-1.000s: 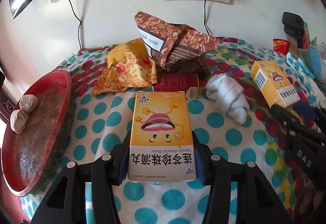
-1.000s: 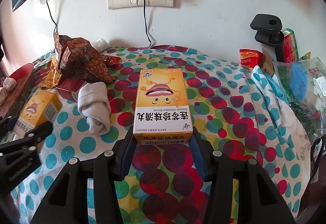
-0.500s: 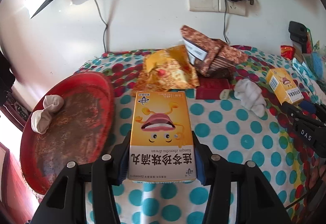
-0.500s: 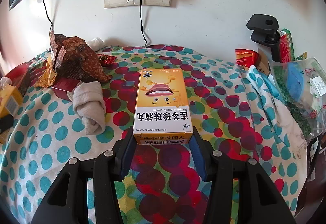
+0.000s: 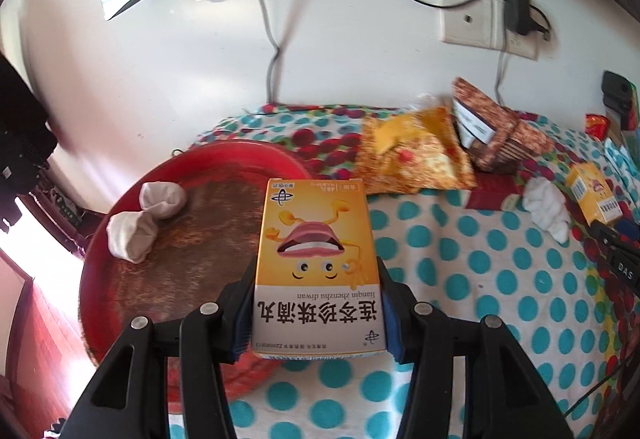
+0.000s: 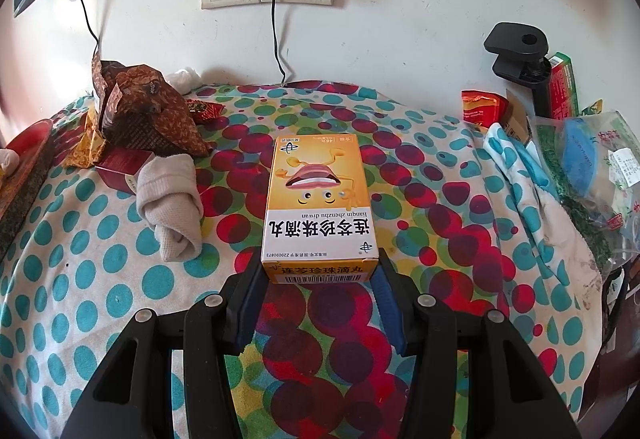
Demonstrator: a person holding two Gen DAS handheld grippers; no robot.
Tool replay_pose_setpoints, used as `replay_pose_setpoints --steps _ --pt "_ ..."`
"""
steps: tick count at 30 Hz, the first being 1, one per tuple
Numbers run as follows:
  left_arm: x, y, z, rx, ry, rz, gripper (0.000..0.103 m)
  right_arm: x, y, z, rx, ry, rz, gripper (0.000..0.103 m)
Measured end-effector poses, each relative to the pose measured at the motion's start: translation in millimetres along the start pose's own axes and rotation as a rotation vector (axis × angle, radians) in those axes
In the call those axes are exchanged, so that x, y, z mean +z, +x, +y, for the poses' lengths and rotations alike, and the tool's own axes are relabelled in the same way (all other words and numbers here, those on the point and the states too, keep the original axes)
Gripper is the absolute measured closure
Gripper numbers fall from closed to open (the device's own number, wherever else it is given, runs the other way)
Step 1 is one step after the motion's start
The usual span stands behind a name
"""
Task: Organize objects
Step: 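Carry the yellow box onto the red tray and open the left tool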
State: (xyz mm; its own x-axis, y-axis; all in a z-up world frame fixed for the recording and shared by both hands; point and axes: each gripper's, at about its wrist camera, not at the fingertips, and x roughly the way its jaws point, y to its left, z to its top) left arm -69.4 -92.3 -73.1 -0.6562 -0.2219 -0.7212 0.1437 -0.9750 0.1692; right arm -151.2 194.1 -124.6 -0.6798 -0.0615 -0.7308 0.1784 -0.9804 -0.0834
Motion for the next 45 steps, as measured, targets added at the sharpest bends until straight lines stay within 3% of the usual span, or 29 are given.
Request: replay_pose_setpoints --steps 17,29,45 --pt "-13 30 129 0.121 -0.182 0.095 0.051 -1 5 -1 0.009 -0.003 0.014 0.055" --pt "-42 64 222 0.181 -0.333 0.212 0.051 0 6 -1 0.001 -0.009 0.024 0.055" --pt "-43 78 240 0.186 -0.351 0.193 0.048 0 9 5 -0.034 -0.055 0.042 0.055"
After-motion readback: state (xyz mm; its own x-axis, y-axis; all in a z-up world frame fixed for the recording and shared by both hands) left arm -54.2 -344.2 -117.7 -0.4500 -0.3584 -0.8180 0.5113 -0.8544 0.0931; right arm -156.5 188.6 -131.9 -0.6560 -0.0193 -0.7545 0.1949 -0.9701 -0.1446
